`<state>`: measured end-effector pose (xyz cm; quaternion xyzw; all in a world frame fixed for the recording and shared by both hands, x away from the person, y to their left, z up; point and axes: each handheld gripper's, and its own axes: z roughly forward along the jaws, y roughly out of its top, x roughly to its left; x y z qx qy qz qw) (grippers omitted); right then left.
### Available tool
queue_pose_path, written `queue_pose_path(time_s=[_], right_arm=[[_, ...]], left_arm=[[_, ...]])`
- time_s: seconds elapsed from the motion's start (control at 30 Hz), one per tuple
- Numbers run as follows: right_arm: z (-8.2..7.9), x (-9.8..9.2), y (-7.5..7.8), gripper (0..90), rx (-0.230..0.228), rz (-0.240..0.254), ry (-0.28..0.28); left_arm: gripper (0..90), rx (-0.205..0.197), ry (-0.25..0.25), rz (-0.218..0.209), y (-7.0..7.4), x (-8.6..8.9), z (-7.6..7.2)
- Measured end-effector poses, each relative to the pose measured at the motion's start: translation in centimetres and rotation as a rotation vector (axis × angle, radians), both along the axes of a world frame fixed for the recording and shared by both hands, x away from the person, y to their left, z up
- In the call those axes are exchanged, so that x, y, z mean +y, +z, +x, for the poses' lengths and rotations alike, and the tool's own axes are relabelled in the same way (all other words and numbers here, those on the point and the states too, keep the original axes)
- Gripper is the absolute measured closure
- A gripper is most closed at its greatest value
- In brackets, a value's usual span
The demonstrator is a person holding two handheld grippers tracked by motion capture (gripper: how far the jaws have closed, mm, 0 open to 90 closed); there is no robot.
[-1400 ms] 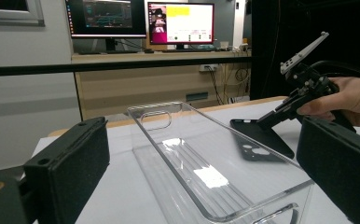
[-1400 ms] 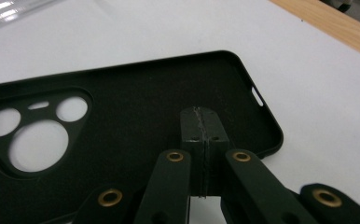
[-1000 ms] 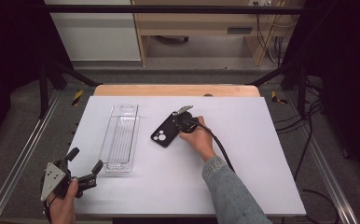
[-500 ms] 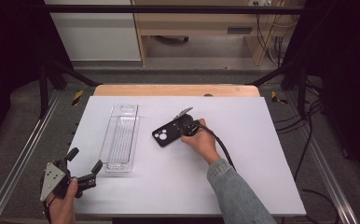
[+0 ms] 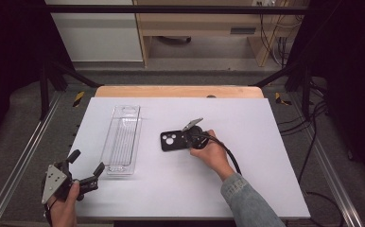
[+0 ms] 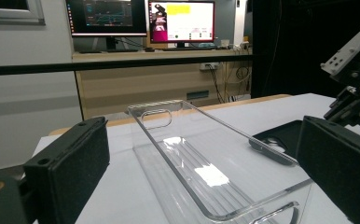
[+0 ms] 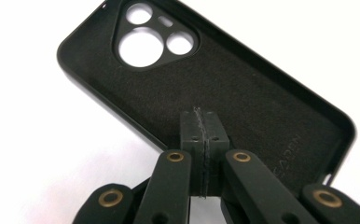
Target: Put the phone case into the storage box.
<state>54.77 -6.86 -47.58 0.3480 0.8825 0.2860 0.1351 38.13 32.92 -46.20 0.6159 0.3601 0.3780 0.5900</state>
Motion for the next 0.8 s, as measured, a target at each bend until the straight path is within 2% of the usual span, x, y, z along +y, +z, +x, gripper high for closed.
queue_pose_path(time_s=[0.3,0.47,0.6,0.7,0.8], right_arm=[[-2.6,-1.7,0.0,90.0,0.027,0.000,0.030],[-3.2,-2.2,0.1,90.0,0.035,-0.002,0.032],[-3.2,-2.3,0.4,90.0,0.017,0.036,0.025],[-3.3,-2.7,1.4,90.0,-0.006,0.087,-0.023],[-3.3,-3.1,1.9,88.8,-0.021,0.108,-0.053]], left_arm=[[2.0,0.000,-0.001,0.003,0.0,-0.1,0.0],[2.1,0.000,-0.004,0.007,0.0,-0.2,0.0],[2.0,-0.001,-0.002,0.007,0.0,-0.2,0.0],[2.1,0.000,-0.001,0.004,0.0,-0.1,0.0],[2.1,-0.001,-0.001,0.004,0.0,-0.1,0.0]])
